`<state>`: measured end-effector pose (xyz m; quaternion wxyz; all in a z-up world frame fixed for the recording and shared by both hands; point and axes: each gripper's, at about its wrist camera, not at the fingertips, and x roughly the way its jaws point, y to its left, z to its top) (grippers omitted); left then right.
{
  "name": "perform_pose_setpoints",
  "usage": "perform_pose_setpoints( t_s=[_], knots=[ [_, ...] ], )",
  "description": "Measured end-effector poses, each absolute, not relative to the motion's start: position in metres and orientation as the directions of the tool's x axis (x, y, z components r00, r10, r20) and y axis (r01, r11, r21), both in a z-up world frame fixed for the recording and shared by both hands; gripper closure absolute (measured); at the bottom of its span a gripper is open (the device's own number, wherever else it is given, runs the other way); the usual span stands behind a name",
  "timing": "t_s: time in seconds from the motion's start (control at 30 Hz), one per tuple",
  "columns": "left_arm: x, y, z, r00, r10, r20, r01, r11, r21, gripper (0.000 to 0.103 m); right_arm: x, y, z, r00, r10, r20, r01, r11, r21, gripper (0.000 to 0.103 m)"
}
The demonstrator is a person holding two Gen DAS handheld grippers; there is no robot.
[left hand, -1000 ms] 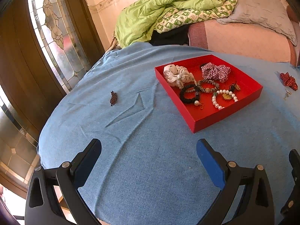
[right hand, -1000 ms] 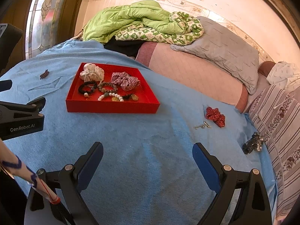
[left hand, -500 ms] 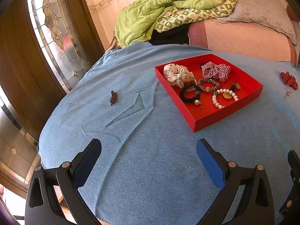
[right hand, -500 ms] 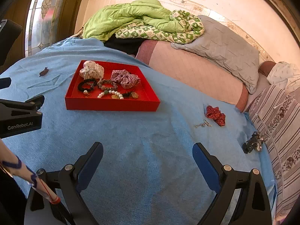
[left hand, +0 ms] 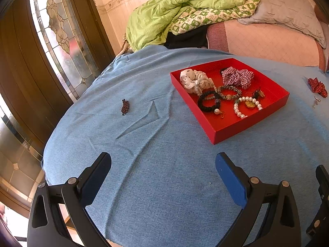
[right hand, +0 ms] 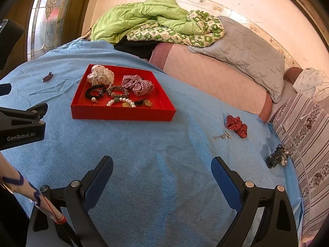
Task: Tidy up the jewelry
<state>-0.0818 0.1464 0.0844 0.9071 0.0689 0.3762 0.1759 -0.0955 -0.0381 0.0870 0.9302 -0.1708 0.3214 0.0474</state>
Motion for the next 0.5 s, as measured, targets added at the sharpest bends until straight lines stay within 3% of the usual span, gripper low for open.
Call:
perform_pose_setpoints(
  t_s=[0.5],
  knots=[
    [-0.0817, 0.1470, 0.0846, 0.655, 0.375, -0.656, -0.270, 0.927, 0.260, 0.002, -0.0955, -0.0394, 0.0862, 0.788, -0.022, -0.615, -0.199, 0.936, -0.289, 0.005]
  ],
)
